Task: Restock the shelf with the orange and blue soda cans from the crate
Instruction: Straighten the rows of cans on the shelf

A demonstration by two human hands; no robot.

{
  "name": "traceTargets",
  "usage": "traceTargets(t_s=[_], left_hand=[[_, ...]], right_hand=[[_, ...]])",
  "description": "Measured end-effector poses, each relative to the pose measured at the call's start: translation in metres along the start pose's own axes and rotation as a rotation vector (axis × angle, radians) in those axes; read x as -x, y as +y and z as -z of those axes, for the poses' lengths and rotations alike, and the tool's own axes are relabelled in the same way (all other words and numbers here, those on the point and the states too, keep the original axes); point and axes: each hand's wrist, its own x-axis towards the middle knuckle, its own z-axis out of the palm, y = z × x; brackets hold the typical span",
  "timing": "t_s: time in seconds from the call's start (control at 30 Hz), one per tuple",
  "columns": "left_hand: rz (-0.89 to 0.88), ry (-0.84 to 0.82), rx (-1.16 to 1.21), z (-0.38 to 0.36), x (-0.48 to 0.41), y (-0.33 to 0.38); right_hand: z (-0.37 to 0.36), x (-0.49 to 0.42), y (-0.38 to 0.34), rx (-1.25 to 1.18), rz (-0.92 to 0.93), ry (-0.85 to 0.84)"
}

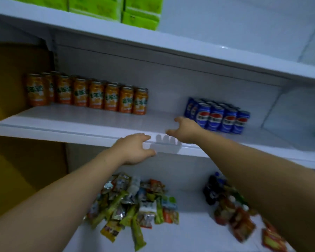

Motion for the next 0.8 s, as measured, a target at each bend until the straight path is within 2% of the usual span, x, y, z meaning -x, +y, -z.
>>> traceTargets(t_s=[0.23, 0.43, 0.63, 0.8], left_hand=[[-0.322, -0.202, -0.032, -0.082, 0.019, 0.15], [-0.521, -0.391, 0.003, -0.162, 0.046, 0.261], [-0.62, -0.651, -0.105, -0.264, 0.059, 0.318], [-0.622, -0.827, -0.166, -0.334, 0.055, 0.336]], right_hand=[[0.036, 0.128, 0.158, -0.038, -0.32, 0.079], [0.031, 0.243, 0.274, -0.034, -0.575, 0.075], [-0.011, 0.329, 0.35, -0.135, -0.798, 0.017], [-0.049, 0.364, 0.392, -0.193, -0.949, -0.058]])
